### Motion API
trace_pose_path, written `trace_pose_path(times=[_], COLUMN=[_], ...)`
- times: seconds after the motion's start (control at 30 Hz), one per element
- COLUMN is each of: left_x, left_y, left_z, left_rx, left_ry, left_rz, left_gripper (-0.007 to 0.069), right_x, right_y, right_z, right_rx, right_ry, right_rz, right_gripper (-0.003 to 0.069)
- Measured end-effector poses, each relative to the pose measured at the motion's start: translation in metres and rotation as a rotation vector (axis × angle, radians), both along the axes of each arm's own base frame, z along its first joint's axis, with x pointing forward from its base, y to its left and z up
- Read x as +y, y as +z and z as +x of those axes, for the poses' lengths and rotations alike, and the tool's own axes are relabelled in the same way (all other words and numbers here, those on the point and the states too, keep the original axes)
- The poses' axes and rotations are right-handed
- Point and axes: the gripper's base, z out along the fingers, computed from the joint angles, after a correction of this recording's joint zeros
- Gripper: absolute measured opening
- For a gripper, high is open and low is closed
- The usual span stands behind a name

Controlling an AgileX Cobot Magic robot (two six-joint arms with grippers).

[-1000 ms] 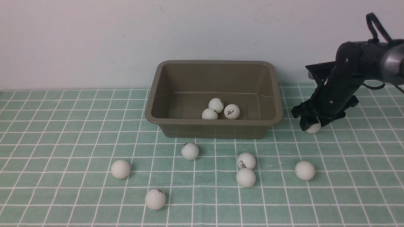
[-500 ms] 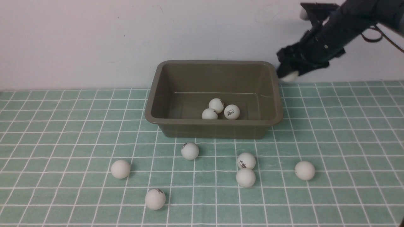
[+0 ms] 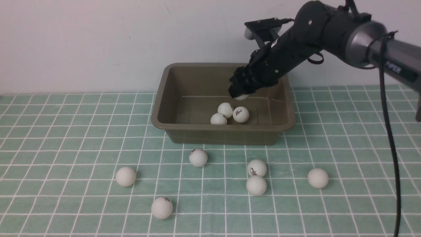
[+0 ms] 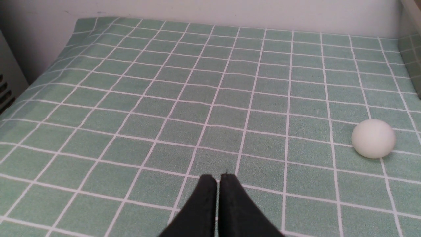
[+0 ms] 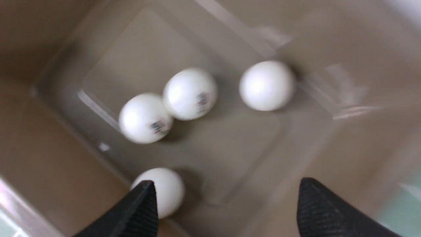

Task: Put the table tennis balls in the box on the green coffee tablecloth.
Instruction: 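Release the ping pong ball into the bin and lift the gripper away, then reach for and grasp a ping pong ball on the table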

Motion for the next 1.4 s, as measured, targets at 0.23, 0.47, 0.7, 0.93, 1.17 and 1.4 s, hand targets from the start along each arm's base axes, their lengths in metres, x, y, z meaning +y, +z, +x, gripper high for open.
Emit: trace_pose_path(times=[0.23,0.47,0.7,0.93,1.17,1.4], left_x=[0.000,0.000,0.000,0.000,0.000,0.000], left_y=[0.000,0.000,0.000,0.000,0.000,0.000], left_z=[0.000,0.000,0.000,0.000,0.000,0.000], left_rx=[0.000,0.000,0.000,0.000,0.000,0.000], left_ry=[0.000,0.000,0.000,0.000,0.000,0.000], left_rz=[0.000,0.000,0.000,0.000,0.000,0.000], left_gripper=[-0.0004,-0.0004,-0.0004,-0.0004,-0.0004,-0.0004], right_x=[-0.037,-0.083,-0.108,-0.109,-0.108,-0.109], right_y=[0.105,0.175,0.162,0.096,0.017,-0.028], right_z=[-0.037,-0.108,-0.149,-0.159,-0.158,-0.163], right_rx=[-0.209,-0.309,-0.223,-0.025,-0.025,-0.025], right_ry=[-0.119,-0.210,-0.273,-0.263,-0.277,-0.290], right_rz=[-0.037,-0.009,-0.035,-0.094,-0.079,-0.070], right_gripper=[0.0511,0.0511,0.0512,0.0512,0.0512,0.0512])
